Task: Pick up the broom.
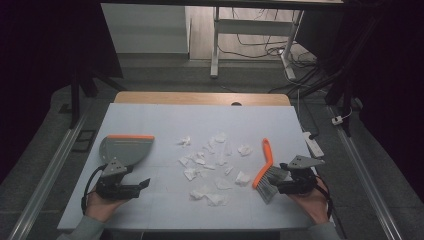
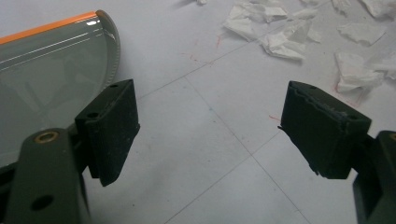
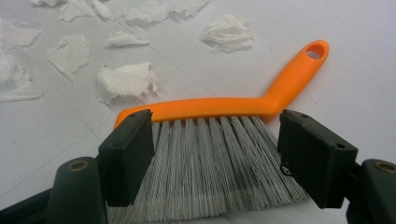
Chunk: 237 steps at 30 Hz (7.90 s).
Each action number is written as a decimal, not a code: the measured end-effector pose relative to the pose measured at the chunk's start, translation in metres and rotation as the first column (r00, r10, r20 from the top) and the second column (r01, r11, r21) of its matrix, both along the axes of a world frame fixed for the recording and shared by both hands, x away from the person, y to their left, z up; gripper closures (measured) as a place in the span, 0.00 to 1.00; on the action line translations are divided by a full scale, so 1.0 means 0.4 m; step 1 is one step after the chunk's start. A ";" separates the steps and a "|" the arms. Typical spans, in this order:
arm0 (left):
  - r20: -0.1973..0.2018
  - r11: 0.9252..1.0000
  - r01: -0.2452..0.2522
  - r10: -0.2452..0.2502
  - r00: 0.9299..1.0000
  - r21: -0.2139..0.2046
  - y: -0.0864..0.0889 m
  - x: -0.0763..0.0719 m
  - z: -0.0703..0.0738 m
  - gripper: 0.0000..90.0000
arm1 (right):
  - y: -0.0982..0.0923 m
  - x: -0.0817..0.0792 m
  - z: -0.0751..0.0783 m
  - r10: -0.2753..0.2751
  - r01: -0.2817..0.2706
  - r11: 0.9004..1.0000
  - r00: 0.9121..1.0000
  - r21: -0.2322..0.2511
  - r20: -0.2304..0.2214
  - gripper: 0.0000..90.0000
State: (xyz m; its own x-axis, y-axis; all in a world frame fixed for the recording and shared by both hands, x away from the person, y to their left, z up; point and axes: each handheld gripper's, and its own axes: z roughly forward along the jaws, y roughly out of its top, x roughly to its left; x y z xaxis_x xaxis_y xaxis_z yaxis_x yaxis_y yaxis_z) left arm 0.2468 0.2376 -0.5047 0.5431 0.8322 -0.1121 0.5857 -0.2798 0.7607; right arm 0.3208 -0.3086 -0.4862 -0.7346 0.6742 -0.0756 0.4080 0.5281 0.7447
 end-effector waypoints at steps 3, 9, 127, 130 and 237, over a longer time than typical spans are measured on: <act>0.001 1.000 0.001 -0.001 1.000 0.001 0.000 0.001 0.000 0.22 | 0.000 -0.001 0.001 0.002 -0.002 1.000 1.000 0.000 0.002 0.30; 0.004 1.000 -0.004 0.004 1.000 0.000 0.002 0.002 0.000 0.22 | 0.001 -0.002 0.003 0.005 -0.005 1.000 1.000 0.001 0.004 0.30; 0.014 0.998 0.043 -0.044 0.999 0.045 -0.020 0.003 -0.005 0.23 | 0.132 0.268 0.009 -0.563 0.418 0.823 0.688 -0.384 -0.458 0.79; 0.015 0.998 0.043 -0.043 0.999 0.046 -0.020 0.004 -0.005 0.23 | 0.109 0.259 0.026 -0.524 0.405 0.851 0.706 -0.335 -0.477 0.79; 0.163 0.964 0.229 -0.206 0.965 -0.133 -0.455 0.134 0.032 0.85 | 0.361 0.079 0.102 -0.132 0.266 0.687 0.961 0.676 -0.244 0.79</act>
